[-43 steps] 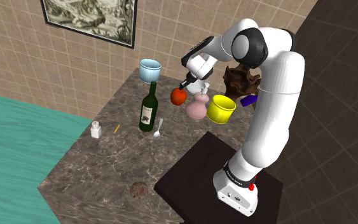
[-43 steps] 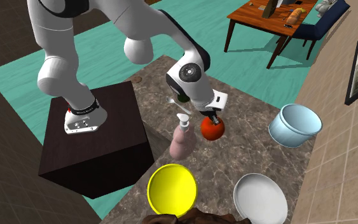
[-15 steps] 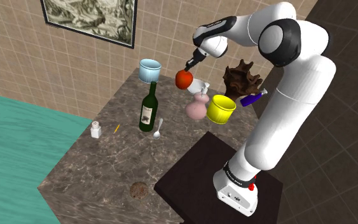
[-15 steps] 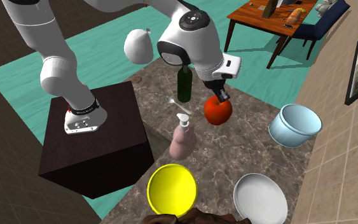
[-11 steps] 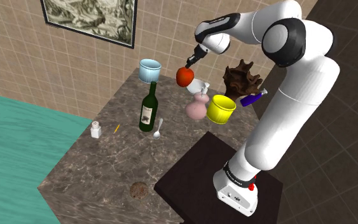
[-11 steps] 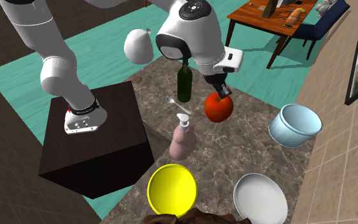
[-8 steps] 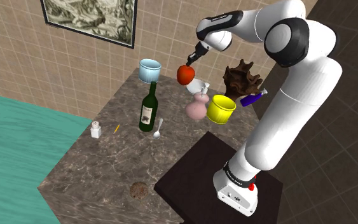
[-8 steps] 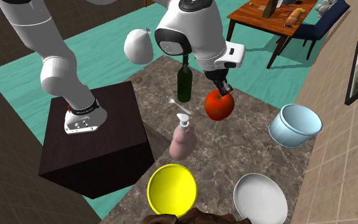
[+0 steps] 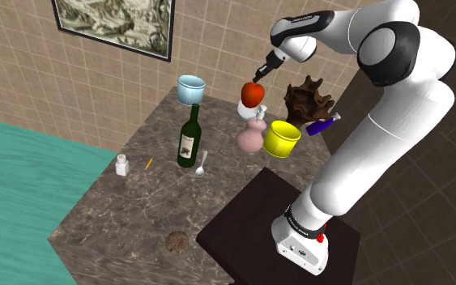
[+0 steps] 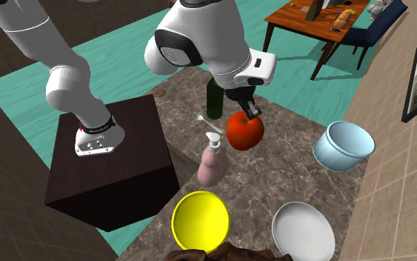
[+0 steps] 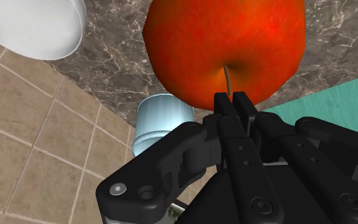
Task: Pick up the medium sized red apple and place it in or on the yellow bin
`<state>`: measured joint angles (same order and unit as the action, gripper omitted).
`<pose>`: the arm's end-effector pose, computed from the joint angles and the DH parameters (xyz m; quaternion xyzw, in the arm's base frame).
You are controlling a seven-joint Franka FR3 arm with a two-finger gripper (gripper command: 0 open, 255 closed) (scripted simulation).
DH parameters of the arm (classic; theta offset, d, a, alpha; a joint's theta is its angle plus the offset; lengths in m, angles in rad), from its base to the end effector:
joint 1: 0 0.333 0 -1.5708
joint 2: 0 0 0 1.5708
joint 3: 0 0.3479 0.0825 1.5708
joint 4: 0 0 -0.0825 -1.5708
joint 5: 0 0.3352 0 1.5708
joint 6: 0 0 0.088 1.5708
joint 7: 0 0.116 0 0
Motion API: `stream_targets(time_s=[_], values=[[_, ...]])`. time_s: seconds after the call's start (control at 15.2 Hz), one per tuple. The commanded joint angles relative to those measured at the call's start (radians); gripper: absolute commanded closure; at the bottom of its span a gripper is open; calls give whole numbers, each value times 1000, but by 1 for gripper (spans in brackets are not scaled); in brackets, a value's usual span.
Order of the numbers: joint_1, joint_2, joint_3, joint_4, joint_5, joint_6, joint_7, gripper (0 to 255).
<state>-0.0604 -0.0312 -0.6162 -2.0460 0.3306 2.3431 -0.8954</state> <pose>0.4171 -0.3304 0.5305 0.9770 0.0110 0.2129 0.0100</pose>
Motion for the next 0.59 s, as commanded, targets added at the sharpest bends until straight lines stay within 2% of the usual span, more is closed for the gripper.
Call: stream_targets(time_s=[0.0,0.53], values=[[-23,-18,-25,1,-2,-28,-44,255],[-102,-84,-121,25,-24,-147,-183,255]])
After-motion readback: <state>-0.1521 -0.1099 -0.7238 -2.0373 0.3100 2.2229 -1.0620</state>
